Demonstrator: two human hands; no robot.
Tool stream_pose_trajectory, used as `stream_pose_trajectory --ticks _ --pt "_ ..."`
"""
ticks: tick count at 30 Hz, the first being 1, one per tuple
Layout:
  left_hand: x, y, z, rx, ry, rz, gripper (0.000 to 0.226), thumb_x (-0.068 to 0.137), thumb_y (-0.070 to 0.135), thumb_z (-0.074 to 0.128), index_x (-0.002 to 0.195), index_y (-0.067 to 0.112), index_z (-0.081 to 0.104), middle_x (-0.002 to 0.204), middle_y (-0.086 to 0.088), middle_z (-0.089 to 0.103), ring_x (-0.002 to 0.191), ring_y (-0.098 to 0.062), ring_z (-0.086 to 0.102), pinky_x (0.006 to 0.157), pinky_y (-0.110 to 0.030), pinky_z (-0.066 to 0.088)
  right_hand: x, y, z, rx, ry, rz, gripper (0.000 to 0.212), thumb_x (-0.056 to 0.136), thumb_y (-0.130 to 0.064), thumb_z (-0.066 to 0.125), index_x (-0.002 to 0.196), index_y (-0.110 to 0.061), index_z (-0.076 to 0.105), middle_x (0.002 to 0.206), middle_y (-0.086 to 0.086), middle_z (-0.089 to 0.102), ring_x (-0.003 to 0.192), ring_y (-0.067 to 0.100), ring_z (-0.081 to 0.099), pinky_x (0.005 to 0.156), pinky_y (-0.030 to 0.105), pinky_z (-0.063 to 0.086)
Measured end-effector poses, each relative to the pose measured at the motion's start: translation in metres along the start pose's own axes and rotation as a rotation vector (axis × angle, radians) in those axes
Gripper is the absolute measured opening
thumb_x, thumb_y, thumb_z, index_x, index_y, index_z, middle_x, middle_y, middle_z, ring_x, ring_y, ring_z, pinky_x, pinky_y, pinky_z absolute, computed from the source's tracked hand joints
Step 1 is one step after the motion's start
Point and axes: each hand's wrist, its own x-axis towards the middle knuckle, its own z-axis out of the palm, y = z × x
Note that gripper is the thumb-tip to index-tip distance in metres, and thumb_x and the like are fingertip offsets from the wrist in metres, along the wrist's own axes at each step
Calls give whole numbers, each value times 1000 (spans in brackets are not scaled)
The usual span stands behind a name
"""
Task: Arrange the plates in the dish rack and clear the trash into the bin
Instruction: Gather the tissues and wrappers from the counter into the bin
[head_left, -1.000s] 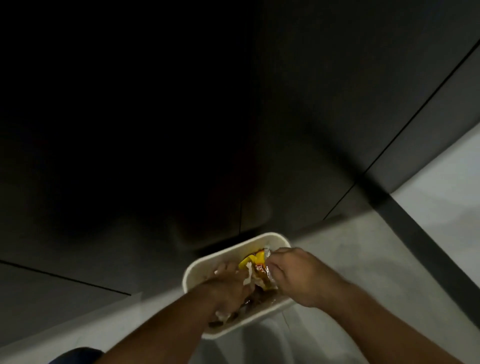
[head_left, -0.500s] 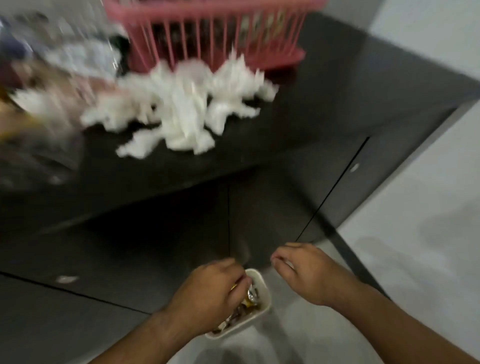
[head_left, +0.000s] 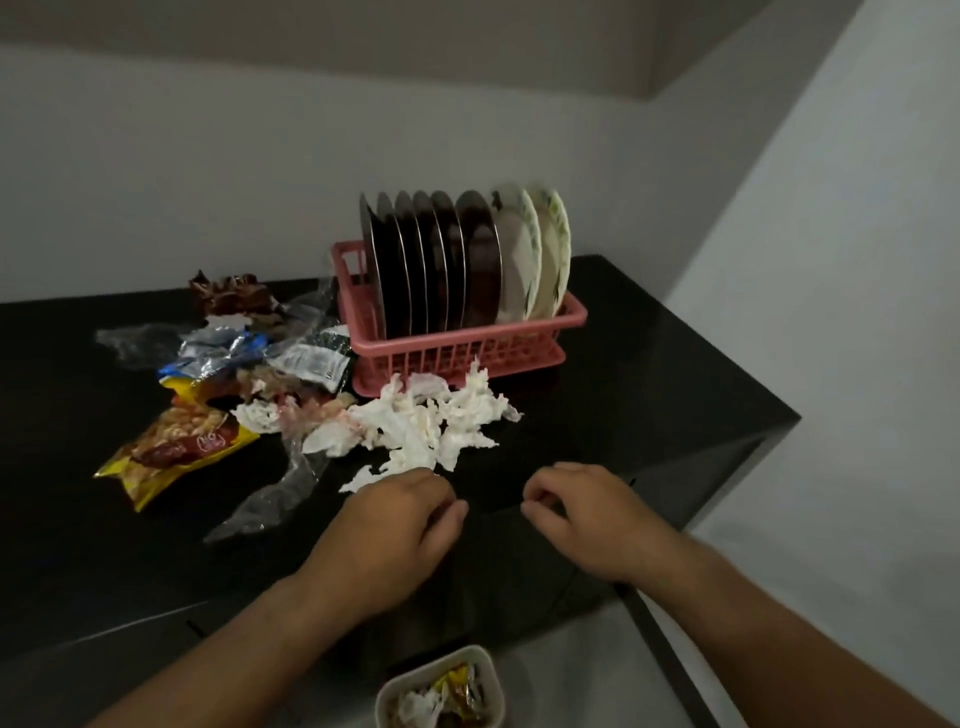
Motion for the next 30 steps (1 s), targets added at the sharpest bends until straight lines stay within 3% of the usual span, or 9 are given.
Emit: stream_pose_trajectory --ticks 7,12,16,19,22,25,30 --pt "53 -32 -24 79 7 14 25 96 40 48 90 22 64 86 10 60 79 -8 57 71 -29 47 42 -6 9 -68 34 84 23 95 -40 55 113 -28 64 103 -8 56 94 12 58 83 34 50" --pt "76 -48 -39 169 16 43 27 97 41 45 93 23 65 90 11 60 80 -7 57 70 -27 47 85 -9 10 -151 98 127 25 97 -40 53 114 -24 62 108 -5 57 95 15 57 74 31 45" --pt "86 -55 -40 179 -9 24 28 98 42 43 96 23 64 92 11 59 82 -7 56 72 -28 48 123 -7 15 -235 91 131 27 98 -36 52 119 -19 59 111 1 55 100 21 57 78 38 50" --pt "92 -56 -35 207 0 -7 29 98 44 41 98 25 63 95 12 59 84 -6 56 73 -25 47 150 1 19 -265 51 79 55 93 -42 59 142 -24 39 127 5 46 111 25 48 89 40 47" --pt "97 -55 -31 239 14 -37 29 98 44 40 99 26 63 96 12 59 87 -6 55 71 -21 42 172 4 19 -337 -26 18 77 89 -50 63 151 -30 22 140 7 35 121 28 39 100 44 39" --pt "102 -56 -29 243 12 -74 29 99 44 39 101 26 62 97 12 58 88 -6 55 74 -23 44 185 6 17 -383 -90 -21 65 91 -51 60 146 -28 35 147 9 30 128 29 35 104 47 35" --pt "111 -56 -28 271 25 -112 29 98 43 40 99 25 63 95 12 58 86 -7 55 76 -28 48 186 16 0 -315 -61 -135 39 92 -42 63 125 -20 59 131 3 48 117 23 43 98 38 39"
